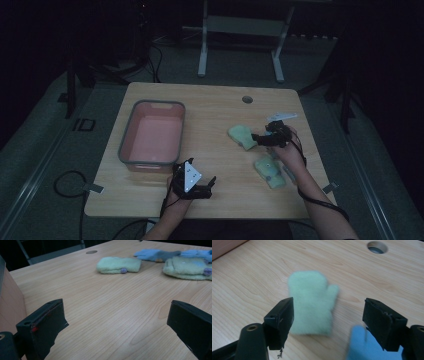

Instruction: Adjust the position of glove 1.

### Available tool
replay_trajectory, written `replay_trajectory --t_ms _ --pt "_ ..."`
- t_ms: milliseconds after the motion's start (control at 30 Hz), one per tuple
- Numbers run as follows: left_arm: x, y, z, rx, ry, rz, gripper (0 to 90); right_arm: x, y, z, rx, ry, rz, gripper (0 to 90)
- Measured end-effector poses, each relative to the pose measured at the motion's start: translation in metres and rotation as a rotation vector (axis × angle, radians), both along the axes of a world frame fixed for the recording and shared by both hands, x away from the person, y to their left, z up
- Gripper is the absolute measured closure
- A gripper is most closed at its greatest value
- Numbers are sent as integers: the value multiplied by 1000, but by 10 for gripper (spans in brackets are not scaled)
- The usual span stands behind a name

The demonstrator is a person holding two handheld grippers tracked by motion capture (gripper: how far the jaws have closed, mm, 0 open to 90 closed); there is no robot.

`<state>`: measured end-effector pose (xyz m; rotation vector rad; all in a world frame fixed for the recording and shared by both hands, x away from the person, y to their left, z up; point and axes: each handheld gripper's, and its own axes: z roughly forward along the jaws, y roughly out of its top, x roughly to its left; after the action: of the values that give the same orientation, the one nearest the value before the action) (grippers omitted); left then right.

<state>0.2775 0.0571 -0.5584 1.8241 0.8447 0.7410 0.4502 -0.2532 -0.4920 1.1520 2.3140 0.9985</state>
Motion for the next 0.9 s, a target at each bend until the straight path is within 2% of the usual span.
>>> replay_trajectory --t_ms 267,500,533,767,800,900 --pt "0 1 0 -3 3 -4 17 18 26 -15 -33 27 62 359" --pt "1 1 0 -9 6 -9 18 34 39 -30 -55 62 87 461" --pt "1 1 0 -8 5 -10 18 37 41 -34 -75 63 96 491" --pt "1 1 0 -9 6 -12 18 47 42 -43 -84 102 125 566" --pt "1 1 0 -9 6 -13 18 48 41 -44 -64 118 124 573" --pt "0 1 0 -9 5 -12 17 49 39 -46 -62 118 131 585"
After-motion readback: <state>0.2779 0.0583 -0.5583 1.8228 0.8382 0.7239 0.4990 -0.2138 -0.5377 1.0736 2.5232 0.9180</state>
